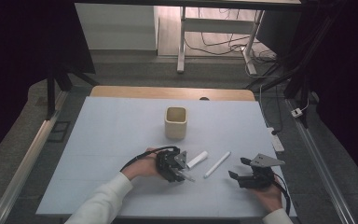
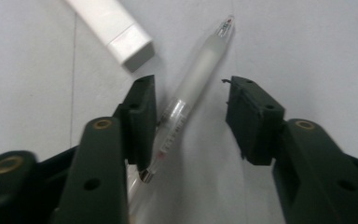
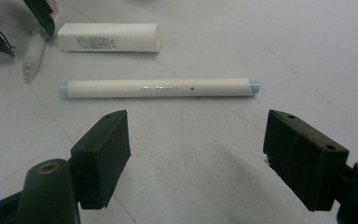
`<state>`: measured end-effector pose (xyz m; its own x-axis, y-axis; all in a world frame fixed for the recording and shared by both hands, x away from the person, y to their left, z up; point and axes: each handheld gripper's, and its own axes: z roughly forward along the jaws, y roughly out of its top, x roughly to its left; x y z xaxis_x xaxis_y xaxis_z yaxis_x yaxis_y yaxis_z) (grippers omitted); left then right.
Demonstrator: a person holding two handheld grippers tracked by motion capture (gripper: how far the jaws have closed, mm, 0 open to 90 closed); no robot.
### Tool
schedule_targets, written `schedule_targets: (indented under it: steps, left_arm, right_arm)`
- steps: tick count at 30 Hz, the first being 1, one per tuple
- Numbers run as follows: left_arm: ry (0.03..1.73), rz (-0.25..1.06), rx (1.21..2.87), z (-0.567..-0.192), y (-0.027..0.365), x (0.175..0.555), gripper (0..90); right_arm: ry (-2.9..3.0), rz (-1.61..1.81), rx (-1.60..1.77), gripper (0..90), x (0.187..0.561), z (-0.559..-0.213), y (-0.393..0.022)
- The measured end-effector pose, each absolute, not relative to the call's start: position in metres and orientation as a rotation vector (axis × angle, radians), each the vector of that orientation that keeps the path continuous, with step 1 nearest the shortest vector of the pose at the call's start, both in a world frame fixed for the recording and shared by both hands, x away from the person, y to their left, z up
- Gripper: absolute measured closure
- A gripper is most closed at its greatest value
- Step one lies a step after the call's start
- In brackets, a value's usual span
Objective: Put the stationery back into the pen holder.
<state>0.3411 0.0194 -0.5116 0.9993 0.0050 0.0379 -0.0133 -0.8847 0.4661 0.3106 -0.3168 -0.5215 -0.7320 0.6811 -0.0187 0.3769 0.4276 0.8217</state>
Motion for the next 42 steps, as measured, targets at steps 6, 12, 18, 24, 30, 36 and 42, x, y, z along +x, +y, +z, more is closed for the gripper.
schedule_targets:
  steps: [6, 12, 18, 24, 30, 36, 42]
  left_arm:
    - [-0.089, 0.034, 2.658, -0.511, 0.019, 0.338, 69.6]
    - [-0.150, 0.059, 2.667, -0.510, 0.018, 0.334, 77.0]
    - [-0.152, 0.043, 2.650, -0.512, 0.020, 0.335, 79.2]
    - [-0.151, 0.058, 2.653, -0.510, 0.020, 0.334, 79.5]
    - [-0.112, 0.033, 2.600, -0.503, 0.026, 0.336, 79.5]
    - [-0.054, 0.035, 2.537, -0.493, 0.033, 0.337, 79.5]
    - [-0.005, 0.054, 2.506, -0.486, 0.040, 0.339, 79.5]
  right_arm:
    - [2.337, 1.221, 0.911, 22.7, 0.310, -0.520, -0.318]
    - [2.337, 1.225, 0.909, 22.7, 0.310, -0.521, -0.317]
    - [2.332, 1.231, 0.911, 22.7, 0.310, -0.520, -0.318]
    - [2.335, 1.220, 0.909, 22.7, 0.310, -0.520, -0.318]
    - [2.337, 1.214, 0.908, 22.7, 0.310, -0.520, -0.318]
    - [2.338, 1.215, 0.908, 22.7, 0.310, -0.521, -0.318]
    - [2.341, 1.218, 0.907, 22.6, 0.310, -0.521, -0.317]
